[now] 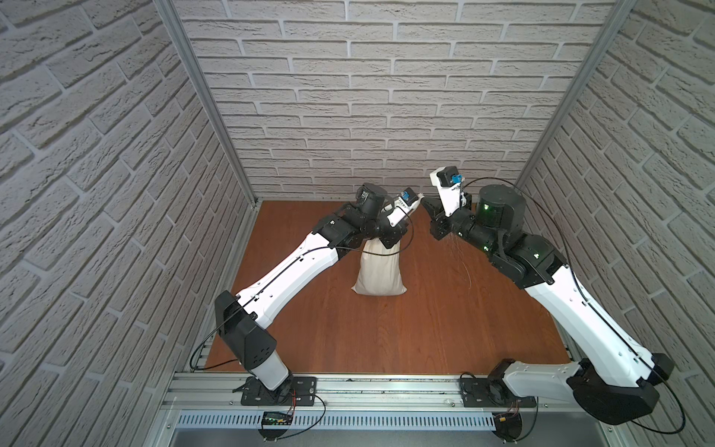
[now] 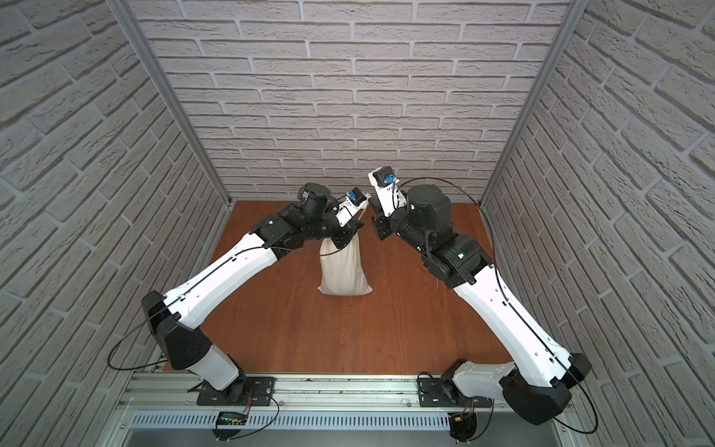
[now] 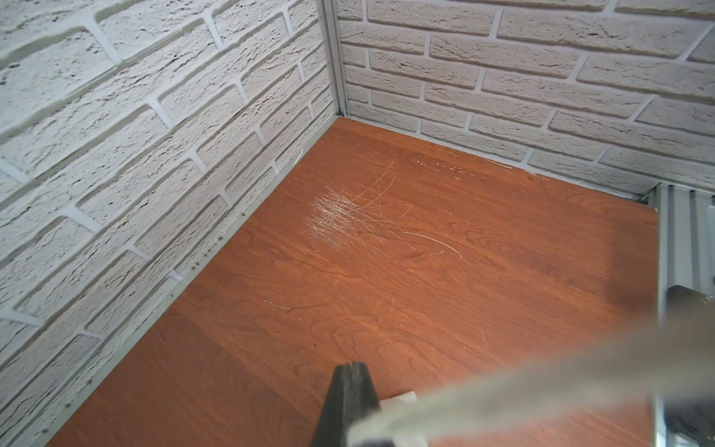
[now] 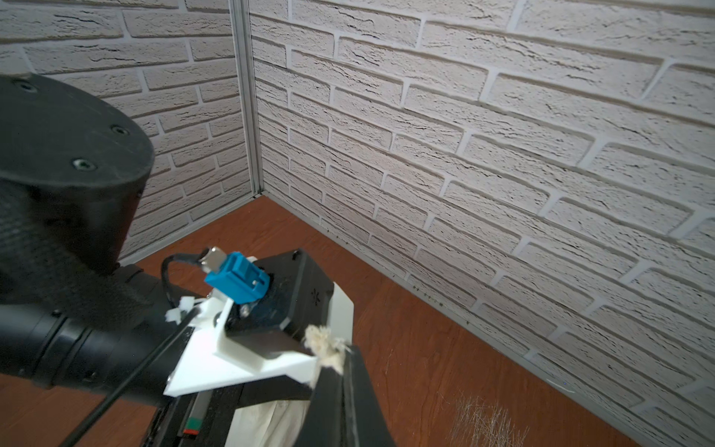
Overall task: Close the soil bag
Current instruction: Frap the soil bag at the center of the board.
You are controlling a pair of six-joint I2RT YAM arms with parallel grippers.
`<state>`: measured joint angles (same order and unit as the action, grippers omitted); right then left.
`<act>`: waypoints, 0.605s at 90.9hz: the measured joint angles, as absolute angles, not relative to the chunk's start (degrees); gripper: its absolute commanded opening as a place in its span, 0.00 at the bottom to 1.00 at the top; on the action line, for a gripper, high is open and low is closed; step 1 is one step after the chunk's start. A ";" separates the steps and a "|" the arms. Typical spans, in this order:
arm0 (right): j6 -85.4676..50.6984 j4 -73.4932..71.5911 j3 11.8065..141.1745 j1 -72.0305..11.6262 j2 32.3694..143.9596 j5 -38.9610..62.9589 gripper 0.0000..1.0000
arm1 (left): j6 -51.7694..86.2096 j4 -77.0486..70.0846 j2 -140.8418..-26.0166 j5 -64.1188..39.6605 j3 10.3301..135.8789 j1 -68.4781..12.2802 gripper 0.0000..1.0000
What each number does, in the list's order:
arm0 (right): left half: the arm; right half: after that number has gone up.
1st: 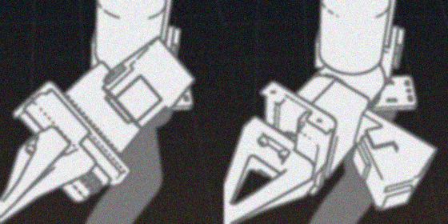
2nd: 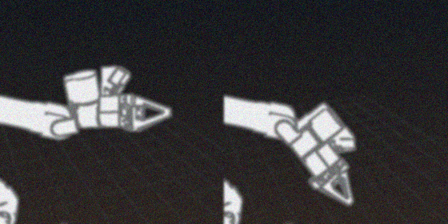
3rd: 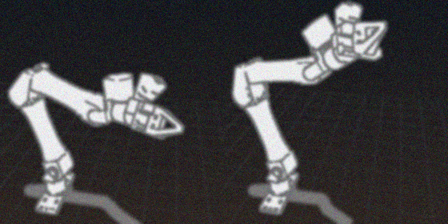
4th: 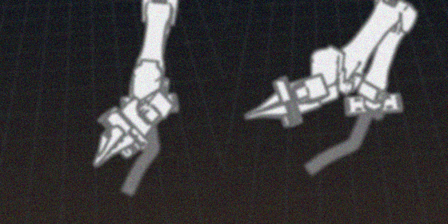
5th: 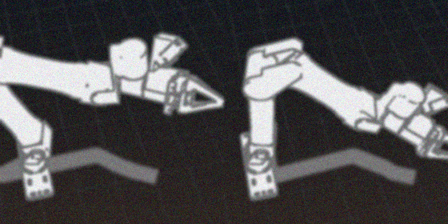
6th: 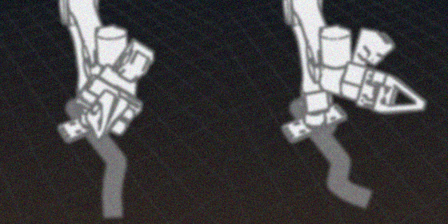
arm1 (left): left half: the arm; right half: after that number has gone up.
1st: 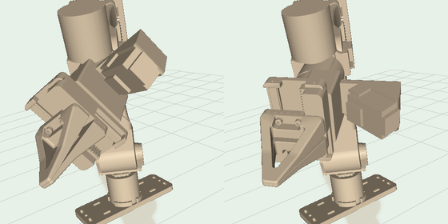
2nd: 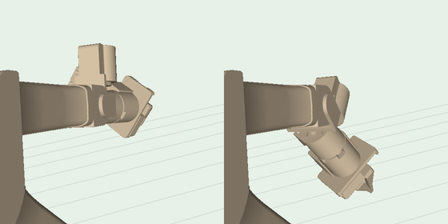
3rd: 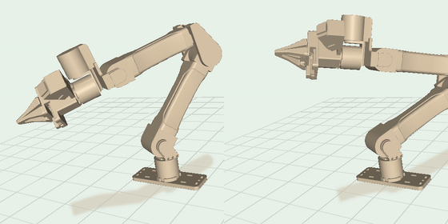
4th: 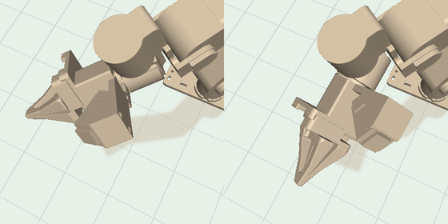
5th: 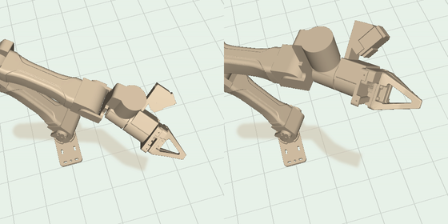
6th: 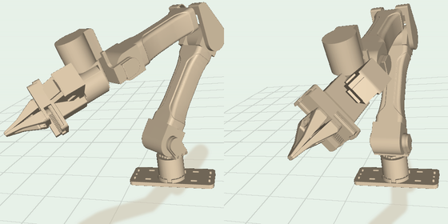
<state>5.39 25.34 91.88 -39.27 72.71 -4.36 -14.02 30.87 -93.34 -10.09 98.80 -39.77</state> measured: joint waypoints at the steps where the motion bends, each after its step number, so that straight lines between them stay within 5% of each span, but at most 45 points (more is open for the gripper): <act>1: 5.39 25.39 91.90 -39.27 72.75 -4.49 0.03 | -14.06 30.98 -93.41 -9.96 98.89 -39.79 0.00; 55: 7.33 30.72 95.15 -39.90 73.69 -12.73 0.03 | -15.77 32.36 -93.71 -7.90 99.44 -40.18 0.00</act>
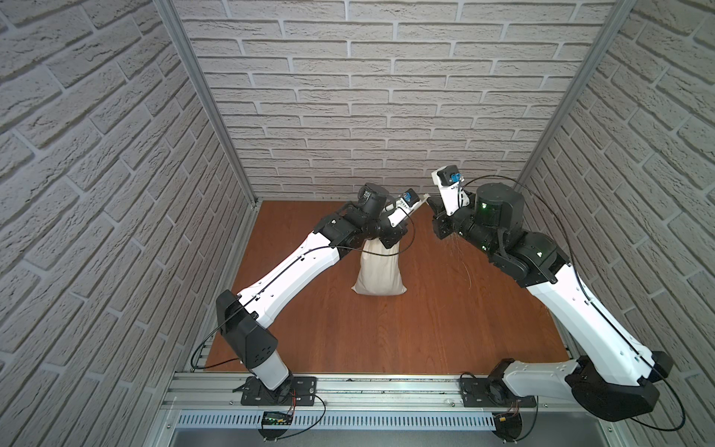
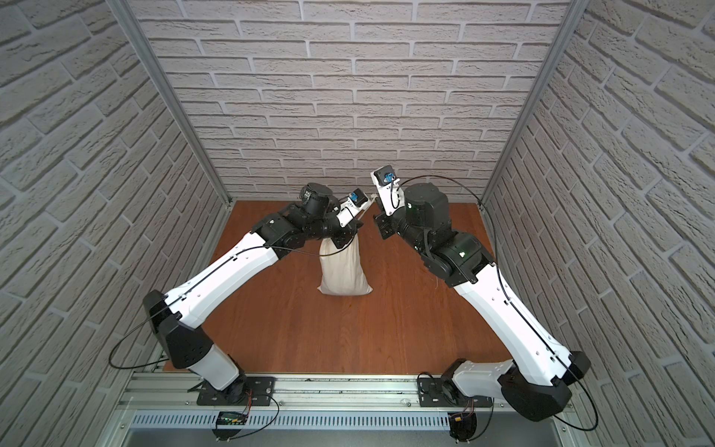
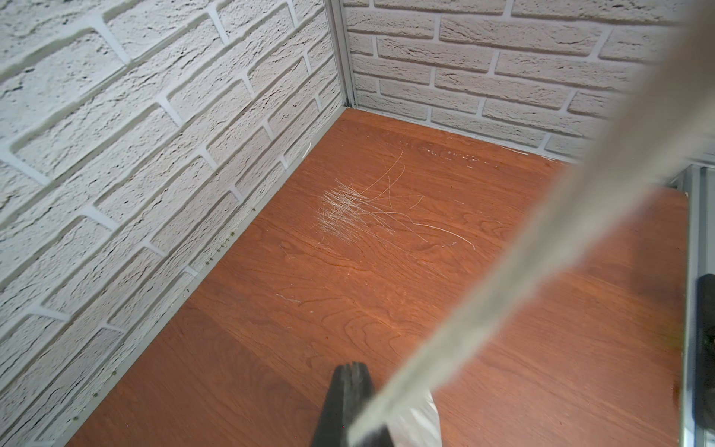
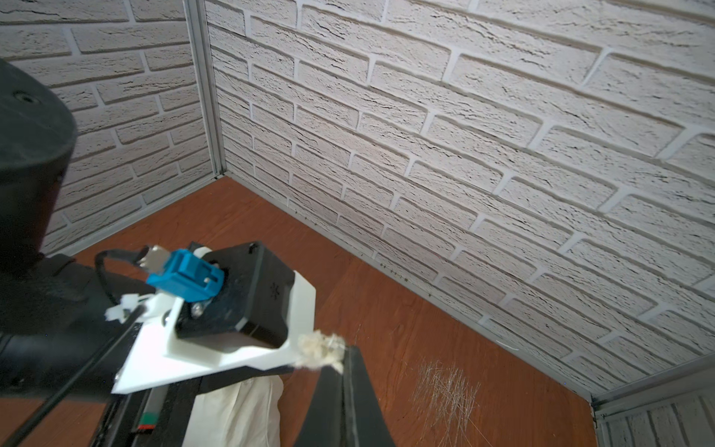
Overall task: Close the soil bag
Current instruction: Frap the soil bag at the center of the board.
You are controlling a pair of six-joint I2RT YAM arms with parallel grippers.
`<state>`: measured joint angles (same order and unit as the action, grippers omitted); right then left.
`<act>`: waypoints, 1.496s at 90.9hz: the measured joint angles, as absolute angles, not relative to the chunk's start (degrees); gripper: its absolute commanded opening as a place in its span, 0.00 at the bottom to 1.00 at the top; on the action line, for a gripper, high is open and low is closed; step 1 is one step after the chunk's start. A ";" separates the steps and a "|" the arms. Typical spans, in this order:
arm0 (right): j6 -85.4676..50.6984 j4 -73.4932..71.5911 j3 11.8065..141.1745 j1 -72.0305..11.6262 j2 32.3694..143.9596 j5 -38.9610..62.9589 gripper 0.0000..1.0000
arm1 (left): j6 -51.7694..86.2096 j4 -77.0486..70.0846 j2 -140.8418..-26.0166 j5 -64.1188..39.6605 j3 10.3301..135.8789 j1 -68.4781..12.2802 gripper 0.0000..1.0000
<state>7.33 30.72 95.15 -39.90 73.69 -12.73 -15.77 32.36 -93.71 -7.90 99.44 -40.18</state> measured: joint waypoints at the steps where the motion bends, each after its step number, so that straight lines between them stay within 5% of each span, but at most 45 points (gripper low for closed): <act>1: 7.38 30.79 95.24 -39.90 73.73 -12.88 0.03 | -15.81 32.38 -93.71 -7.90 99.44 -40.18 0.00; 58: 10.33 33.58 100.84 -40.29 75.77 -17.15 0.03 | -16.69 37.63 -93.71 -7.25 99.20 -39.94 0.10; 83: 10.74 33.93 101.01 -40.27 77.01 -19.07 0.03 | -16.64 38.30 -93.06 -7.20 97.62 -39.94 0.00; 96: 10.50 32.91 99.81 -40.14 76.99 -19.42 0.03 | -16.51 37.82 -91.64 -7.68 96.12 -39.68 0.09; 136: 10.46 31.99 99.48 -38.30 76.99 -18.46 0.03 | -15.64 36.84 -88.20 -13.76 93.91 -37.06 0.05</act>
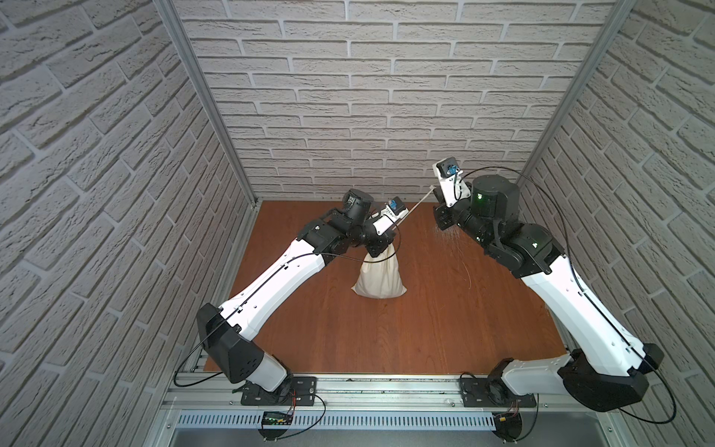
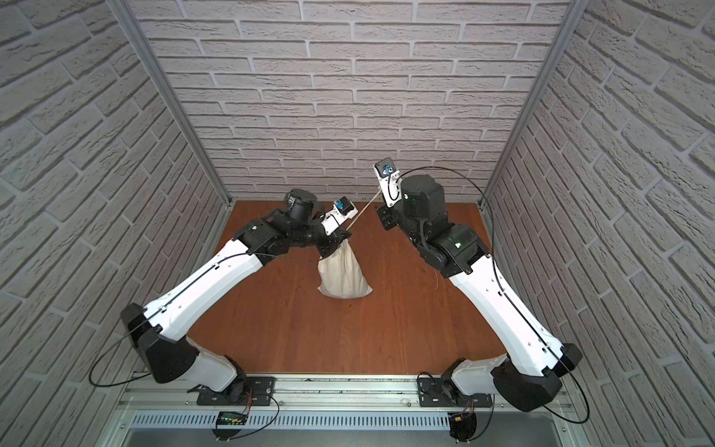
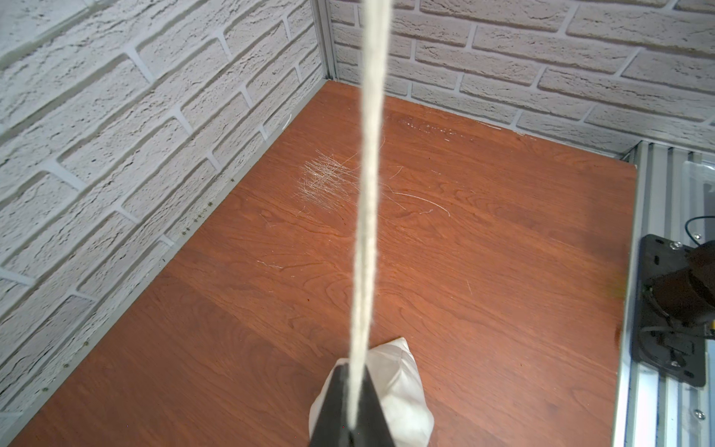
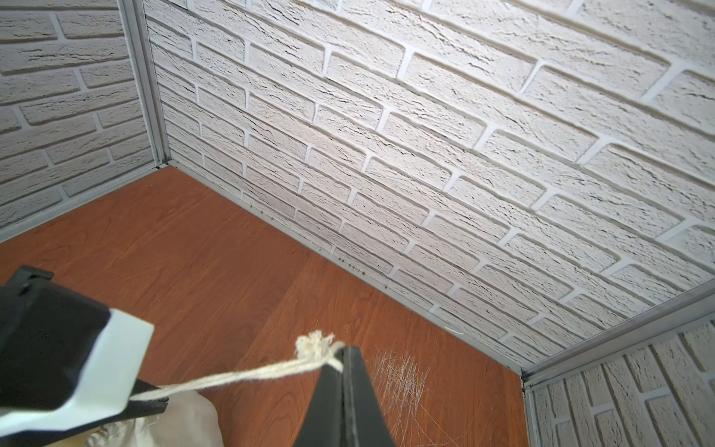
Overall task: Close the soil bag
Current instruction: Frap the soil bag at the center of the board.
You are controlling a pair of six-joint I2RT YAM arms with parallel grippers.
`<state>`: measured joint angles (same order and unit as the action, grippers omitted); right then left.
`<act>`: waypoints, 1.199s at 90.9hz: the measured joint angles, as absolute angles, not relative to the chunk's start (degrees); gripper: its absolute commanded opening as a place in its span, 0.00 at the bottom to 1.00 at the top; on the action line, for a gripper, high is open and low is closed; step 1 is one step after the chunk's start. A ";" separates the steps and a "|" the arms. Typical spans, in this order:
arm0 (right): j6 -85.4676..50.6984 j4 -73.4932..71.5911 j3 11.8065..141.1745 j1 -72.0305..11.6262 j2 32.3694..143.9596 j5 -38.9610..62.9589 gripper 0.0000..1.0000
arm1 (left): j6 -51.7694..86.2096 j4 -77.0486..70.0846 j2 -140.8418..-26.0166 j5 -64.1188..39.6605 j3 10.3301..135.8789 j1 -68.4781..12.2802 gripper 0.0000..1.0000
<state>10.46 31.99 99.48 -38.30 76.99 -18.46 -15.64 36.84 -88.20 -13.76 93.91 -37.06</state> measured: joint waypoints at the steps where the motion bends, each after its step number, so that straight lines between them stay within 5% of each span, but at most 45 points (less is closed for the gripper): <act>1: 10.46 32.01 99.57 -38.26 77.01 -18.37 0.03 | -15.64 37.08 -88.42 -13.80 94.24 -37.04 0.05; 43: 12.05 37.23 112.01 -37.95 82.63 -17.41 0.03 | -16.91 49.71 -95.98 -15.59 107.48 -37.04 0.17; 109: 20.27 45.25 124.09 -37.98 90.19 -19.40 0.03 | -16.45 48.47 -93.34 -16.84 102.48 -36.88 0.16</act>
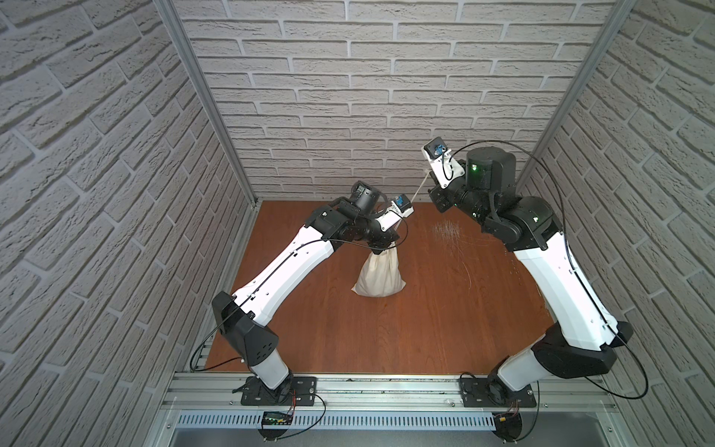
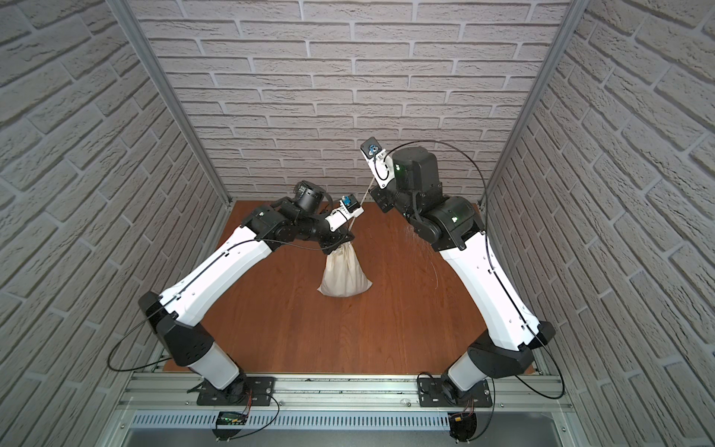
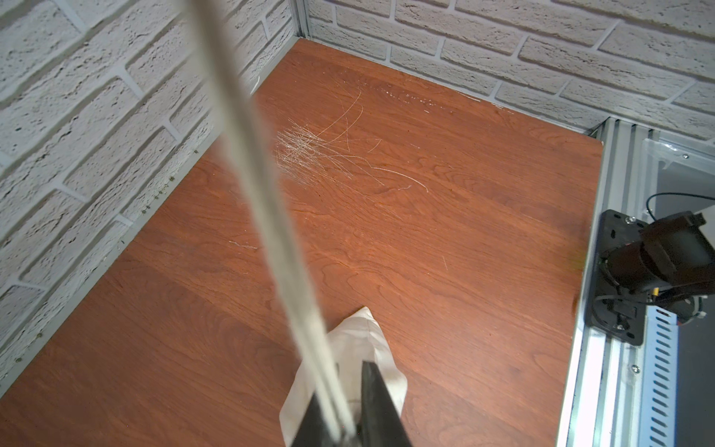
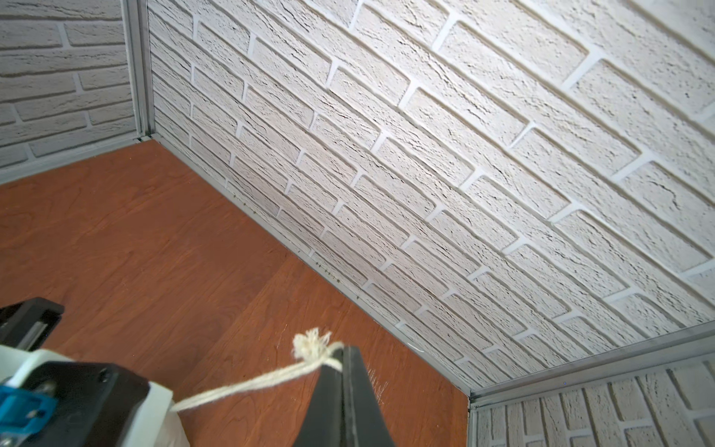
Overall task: Close the soil bag
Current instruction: Frap the soil bag at the center of the board.
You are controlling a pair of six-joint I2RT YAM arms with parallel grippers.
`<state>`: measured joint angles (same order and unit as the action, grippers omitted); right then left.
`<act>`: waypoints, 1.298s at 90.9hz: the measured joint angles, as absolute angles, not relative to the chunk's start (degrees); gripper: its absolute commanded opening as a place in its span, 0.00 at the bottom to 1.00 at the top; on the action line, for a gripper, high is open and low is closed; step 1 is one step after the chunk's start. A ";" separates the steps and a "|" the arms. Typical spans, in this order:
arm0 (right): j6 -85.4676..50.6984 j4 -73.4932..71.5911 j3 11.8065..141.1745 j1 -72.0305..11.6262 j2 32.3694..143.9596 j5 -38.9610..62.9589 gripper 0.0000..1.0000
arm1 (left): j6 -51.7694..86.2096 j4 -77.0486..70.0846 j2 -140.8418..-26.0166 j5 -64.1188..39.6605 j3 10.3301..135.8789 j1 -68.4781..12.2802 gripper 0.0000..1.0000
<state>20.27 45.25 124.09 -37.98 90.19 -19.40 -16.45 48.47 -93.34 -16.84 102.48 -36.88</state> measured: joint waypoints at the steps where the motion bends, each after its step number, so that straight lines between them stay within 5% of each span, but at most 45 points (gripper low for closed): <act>1: 20.38 45.32 124.22 -37.98 90.28 -19.51 0.03 | -16.43 48.14 -93.14 -16.95 102.08 -36.82 0.16; 13: 21.26 46.46 124.55 -37.95 91.20 -20.29 0.03 | -15.99 45.95 -91.37 -17.87 98.52 -36.07 0.16; 21: 21.23 47.44 124.55 -37.95 91.57 -20.36 0.03 | -15.31 45.12 -90.76 -18.50 96.73 -35.68 0.00; 71: 18.83 40.64 111.33 -37.26 88.36 -23.94 0.03 | -14.48 44.88 -84.25 -25.41 90.26 -30.37 0.00; 118: 13.80 30.22 82.81 -38.37 71.13 -25.39 0.03 | -10.70 44.16 -81.01 -34.50 85.89 -24.56 0.00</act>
<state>13.80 30.22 82.81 -38.37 71.13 -25.39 -10.70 44.16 -81.01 -34.50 85.89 -24.56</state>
